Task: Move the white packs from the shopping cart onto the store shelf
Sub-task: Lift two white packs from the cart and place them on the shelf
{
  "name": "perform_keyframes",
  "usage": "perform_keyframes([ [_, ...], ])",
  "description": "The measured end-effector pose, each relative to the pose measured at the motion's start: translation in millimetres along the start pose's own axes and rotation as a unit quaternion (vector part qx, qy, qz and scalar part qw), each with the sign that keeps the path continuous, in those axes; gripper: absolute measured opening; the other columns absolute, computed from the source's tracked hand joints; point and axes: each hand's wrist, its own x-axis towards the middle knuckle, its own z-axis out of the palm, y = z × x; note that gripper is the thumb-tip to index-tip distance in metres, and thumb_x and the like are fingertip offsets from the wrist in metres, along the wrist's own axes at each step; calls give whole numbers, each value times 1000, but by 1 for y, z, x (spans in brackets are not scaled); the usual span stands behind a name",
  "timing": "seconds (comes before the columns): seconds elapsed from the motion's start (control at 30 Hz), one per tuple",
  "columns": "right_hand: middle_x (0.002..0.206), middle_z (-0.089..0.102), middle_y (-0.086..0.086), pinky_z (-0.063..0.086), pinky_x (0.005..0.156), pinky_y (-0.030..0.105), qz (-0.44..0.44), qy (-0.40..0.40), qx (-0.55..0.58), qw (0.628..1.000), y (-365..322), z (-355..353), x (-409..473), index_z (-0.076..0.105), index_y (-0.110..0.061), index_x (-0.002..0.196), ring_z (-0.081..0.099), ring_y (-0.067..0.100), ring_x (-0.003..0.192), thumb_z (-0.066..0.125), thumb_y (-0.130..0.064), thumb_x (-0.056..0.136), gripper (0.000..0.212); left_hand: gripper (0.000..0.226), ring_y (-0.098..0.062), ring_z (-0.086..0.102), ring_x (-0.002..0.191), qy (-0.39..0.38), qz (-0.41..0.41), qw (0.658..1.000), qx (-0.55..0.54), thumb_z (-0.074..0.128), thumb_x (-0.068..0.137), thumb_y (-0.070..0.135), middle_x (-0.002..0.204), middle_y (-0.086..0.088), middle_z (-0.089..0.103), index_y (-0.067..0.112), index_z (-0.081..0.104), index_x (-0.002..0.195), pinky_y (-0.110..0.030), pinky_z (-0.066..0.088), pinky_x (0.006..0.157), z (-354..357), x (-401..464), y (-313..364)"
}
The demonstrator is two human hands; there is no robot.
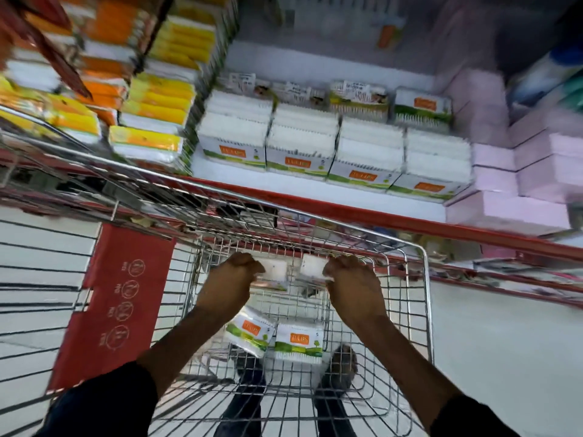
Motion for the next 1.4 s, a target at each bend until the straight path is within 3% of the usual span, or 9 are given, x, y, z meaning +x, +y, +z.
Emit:
perform_keyframes([
  [0.07, 96, 71, -4, 53, 78, 34, -2, 55, 28, 998, -11, -37, -10, 71, -24, 91, 66, 23, 94, 80, -11, 65, 30, 34, -27, 72, 78, 52, 13, 999, 8, 73, 73, -5, 100, -4, 70, 17, 74, 99, -37, 62, 62, -38, -16, 8],
  [0.17, 95, 71, -5, 56, 73, 33, -8, 119, 65, 991, -26, -92, -23, 71, -25, 92, 67, 21, 90, 80, -14, 66, 29, 38, -23, 69, 81, 110, 25, 994, 12, 77, 68, -8, 97, -2, 71, 15, 74, 98, -33, 60, 60, -91, -33, 17],
  [0.33, 95, 67, -4, 52, 77, 34, -38, 207, 115, 971, -44, -169, -31, 67, -24, 98, 60, 20, 94, 70, -18, 80, 19, 32, -23, 65, 90, 220, 48, 974, 2, 65, 78, -5, 98, -3, 69, 13, 72, 103, -37, 58, 72, -159, -34, 25],
  [0.5, 98, 65, -6, 46, 80, 29, -45, 260, 122, 957, -57, -196, -8, 66, -23, 103, 56, 15, 94, 66, -19, 86, 17, 24, -26, 61, 96, 297, 41, 954, -15, 59, 86, 3, 99, -6, 68, 11, 71, 105, -37, 56, 77, -196, -10, 28],
  [1.07, 97, 68, 3, 50, 82, 34, -45, 204, 87, 974, -74, -142, 73, 69, -14, 102, 59, 24, 92, 65, -2, 82, 23, 33, -28, 63, 103, 217, -5, 976, -9, 64, 78, -6, 103, -5, 67, 12, 72, 105, -46, 61, 70, -169, 57, -3],
  [1.4, 97, 68, 5, 51, 79, 35, -43, 199, 111, 973, -72, -133, 84, 69, -13, 99, 59, 26, 93, 66, 1, 80, 24, 33, -31, 65, 99, 225, -3, 974, -14, 63, 78, -12, 104, -10, 68, 7, 72, 104, -47, 62, 68, -164, 61, 1],
])
